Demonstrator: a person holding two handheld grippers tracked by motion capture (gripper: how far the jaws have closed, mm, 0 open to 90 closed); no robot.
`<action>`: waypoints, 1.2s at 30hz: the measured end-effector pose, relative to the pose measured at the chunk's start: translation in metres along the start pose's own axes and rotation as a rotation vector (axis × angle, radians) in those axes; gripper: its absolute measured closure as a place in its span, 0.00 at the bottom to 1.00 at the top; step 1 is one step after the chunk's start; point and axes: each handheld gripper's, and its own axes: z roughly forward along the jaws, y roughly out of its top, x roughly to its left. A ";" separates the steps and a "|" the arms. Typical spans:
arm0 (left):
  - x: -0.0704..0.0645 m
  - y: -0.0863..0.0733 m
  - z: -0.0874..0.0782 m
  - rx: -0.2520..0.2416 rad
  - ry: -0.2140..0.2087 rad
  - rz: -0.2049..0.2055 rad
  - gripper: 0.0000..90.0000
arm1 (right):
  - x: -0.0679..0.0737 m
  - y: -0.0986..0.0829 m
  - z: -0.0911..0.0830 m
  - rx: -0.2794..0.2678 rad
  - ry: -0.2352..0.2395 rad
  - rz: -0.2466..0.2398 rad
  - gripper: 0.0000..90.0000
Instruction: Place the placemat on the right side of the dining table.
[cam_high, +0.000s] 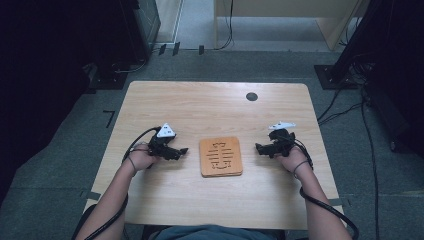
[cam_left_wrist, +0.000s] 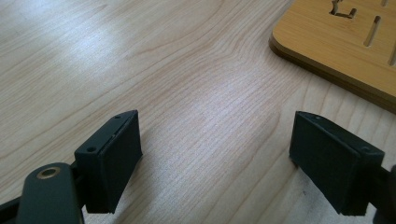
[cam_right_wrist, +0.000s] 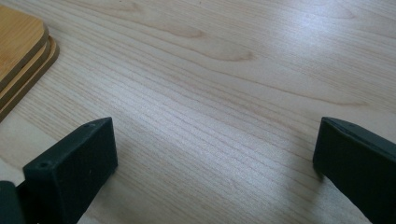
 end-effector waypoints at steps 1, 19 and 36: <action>0.000 0.000 0.000 0.000 0.000 0.000 0.18 | 0.000 0.000 0.000 0.002 0.000 -0.001 0.00; 0.002 0.001 0.001 0.010 0.066 -0.057 0.11 | -0.001 0.003 0.002 0.006 0.004 -0.008 0.00; 0.000 0.006 0.005 0.026 0.099 -0.087 0.11 | 0.000 0.013 0.003 0.091 0.003 -0.010 0.00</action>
